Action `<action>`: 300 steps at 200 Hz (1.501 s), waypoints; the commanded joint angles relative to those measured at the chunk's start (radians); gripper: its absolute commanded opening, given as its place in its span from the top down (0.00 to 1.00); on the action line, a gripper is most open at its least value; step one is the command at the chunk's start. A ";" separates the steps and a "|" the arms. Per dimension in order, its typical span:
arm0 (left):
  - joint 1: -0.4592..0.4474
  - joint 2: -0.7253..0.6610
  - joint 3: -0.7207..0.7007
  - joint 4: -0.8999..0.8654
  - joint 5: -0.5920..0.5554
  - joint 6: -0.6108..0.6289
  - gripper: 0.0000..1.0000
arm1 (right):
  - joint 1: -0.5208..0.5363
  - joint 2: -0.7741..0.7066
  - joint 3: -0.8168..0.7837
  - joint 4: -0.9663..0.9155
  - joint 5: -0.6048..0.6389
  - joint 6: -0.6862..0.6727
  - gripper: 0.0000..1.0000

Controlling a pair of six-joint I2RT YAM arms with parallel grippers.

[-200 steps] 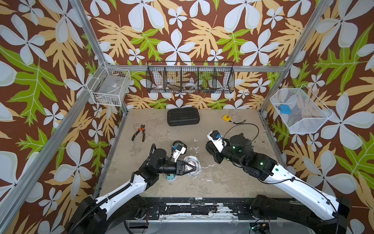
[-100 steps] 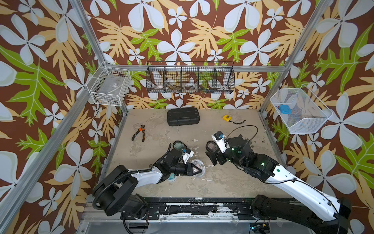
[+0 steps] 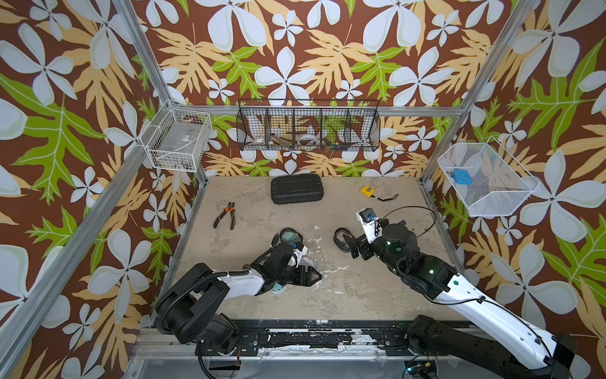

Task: Pack away charging kits
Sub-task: Place the storage bag at the center of the board.

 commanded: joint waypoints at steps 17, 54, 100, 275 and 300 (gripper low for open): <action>0.002 -0.053 0.067 -0.331 -0.242 0.053 0.00 | -0.007 -0.013 0.025 0.092 0.054 -0.038 0.00; 0.006 -0.175 0.134 -0.535 -0.359 0.024 0.01 | -0.119 0.052 0.105 0.046 -0.093 -0.070 0.00; 0.029 -0.187 0.183 -0.517 -0.229 0.079 0.20 | -0.131 0.014 0.035 0.227 -0.073 -0.074 0.00; 0.120 0.009 0.414 -0.569 -0.382 0.236 0.29 | -0.137 -0.040 0.025 0.122 -0.095 -0.028 0.00; 0.198 -0.061 0.429 -0.519 -0.392 0.219 0.21 | -0.146 -0.035 0.016 0.139 -0.074 -0.050 0.00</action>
